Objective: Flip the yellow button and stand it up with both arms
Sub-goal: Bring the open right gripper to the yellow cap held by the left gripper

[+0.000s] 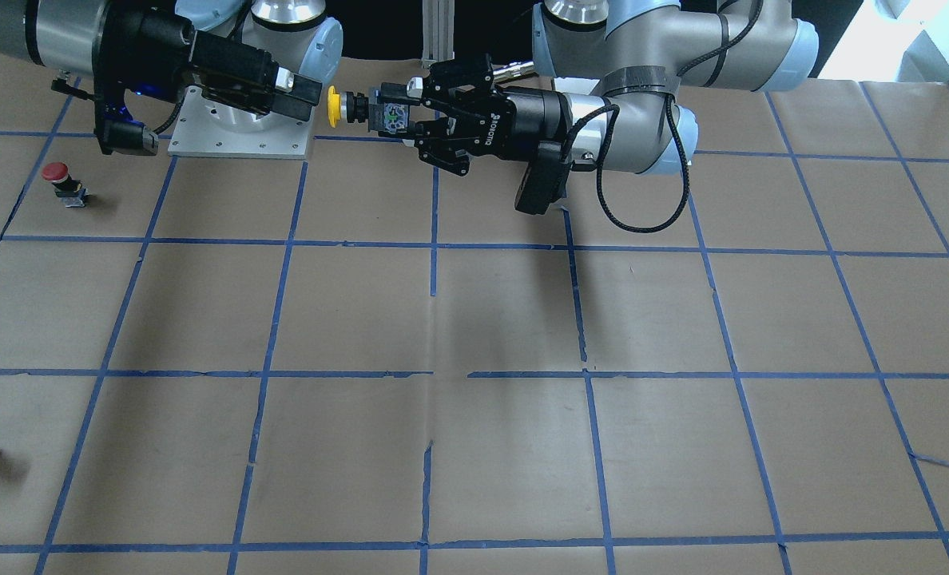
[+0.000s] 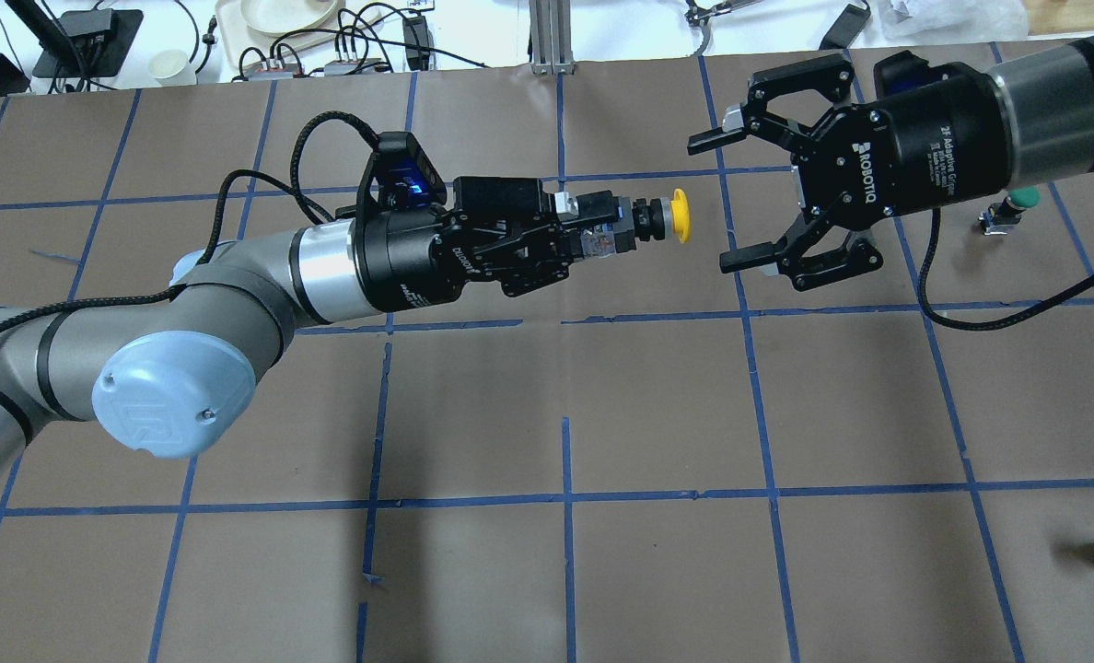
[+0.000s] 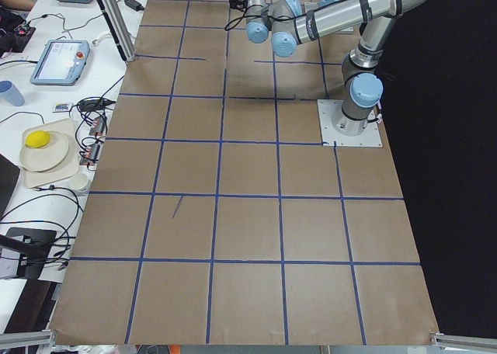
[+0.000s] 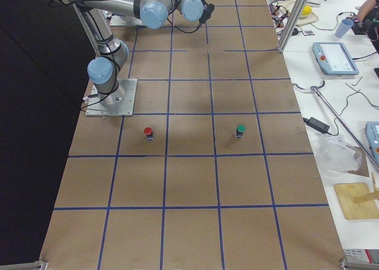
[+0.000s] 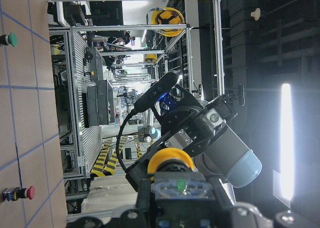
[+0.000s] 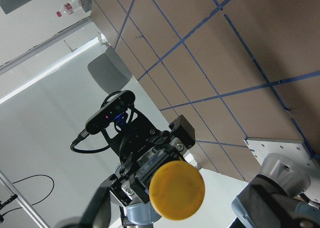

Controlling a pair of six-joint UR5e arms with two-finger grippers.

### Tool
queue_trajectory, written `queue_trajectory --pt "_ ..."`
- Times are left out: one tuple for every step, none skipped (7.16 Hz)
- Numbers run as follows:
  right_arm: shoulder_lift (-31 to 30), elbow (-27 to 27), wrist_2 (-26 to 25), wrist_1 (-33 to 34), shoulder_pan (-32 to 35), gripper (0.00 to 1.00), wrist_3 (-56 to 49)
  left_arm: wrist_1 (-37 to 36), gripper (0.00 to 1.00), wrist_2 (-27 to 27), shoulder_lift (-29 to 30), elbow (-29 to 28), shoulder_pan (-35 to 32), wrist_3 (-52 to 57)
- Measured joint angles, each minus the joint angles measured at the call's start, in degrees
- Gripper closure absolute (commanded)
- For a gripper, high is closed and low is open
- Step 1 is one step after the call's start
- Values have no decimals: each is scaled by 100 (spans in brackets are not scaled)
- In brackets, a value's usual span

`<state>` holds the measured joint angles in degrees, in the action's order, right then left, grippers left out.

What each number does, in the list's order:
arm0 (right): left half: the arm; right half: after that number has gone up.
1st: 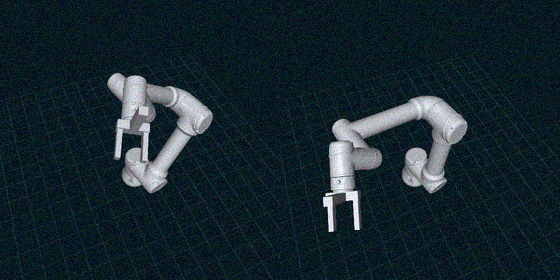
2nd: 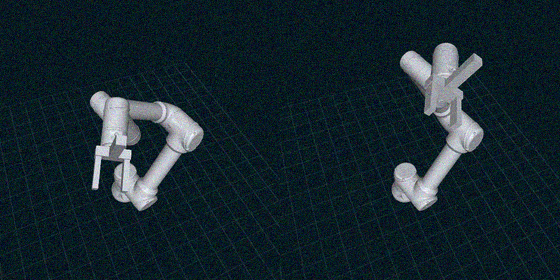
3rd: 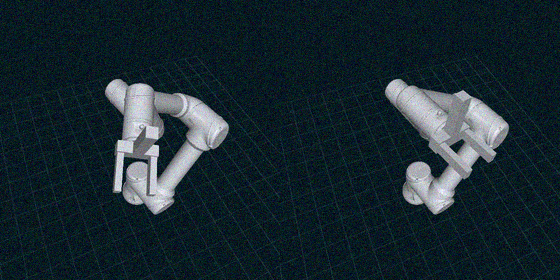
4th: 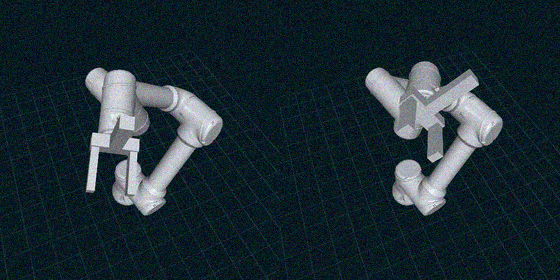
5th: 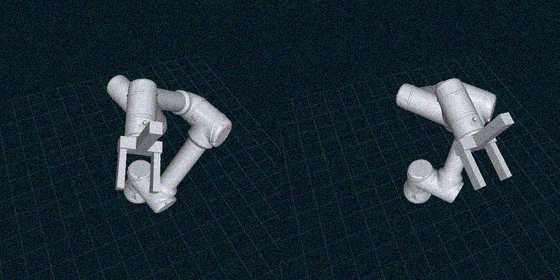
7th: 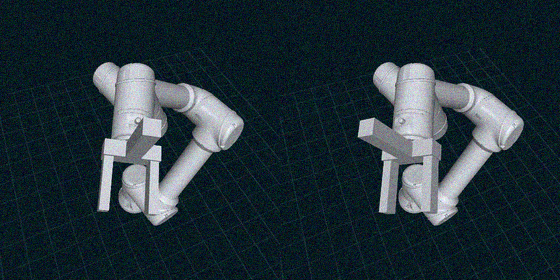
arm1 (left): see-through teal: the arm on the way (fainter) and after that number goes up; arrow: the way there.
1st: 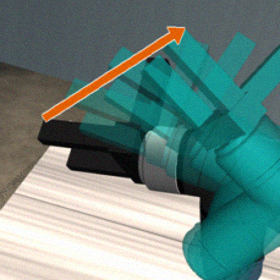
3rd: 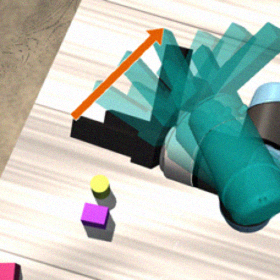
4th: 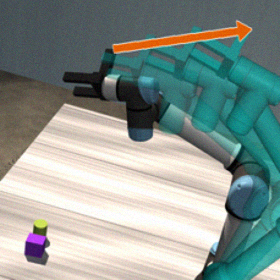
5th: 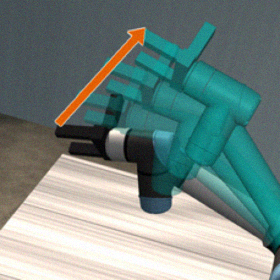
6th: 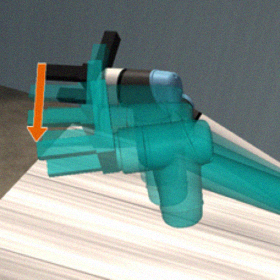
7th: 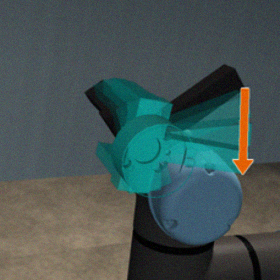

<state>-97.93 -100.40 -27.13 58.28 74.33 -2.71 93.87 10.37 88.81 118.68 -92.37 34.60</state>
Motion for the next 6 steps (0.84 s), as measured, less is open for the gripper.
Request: queue_trajectory --pt "-7 1 -1 4 14 19 -4 0 91 0 -6 -1 -3 2" --pt "-9 2 0 11 21 19 -10 -2 91 3 -9 -2 -6 3" --pt "-9 1 8 13 32 18 -13 -6 91 4 -14 -3 -8 3" --pt "-2 -3 26 15 84 18 -10 -8 91 4 -18 -9 -9 3" --pt "2 -5 48 28 178 18 -8 -16 91 5 -18 -15 -9 3" --pt "5 -6 58 47 248 36 -9 -30 91 2 -17 -13 -9 6"
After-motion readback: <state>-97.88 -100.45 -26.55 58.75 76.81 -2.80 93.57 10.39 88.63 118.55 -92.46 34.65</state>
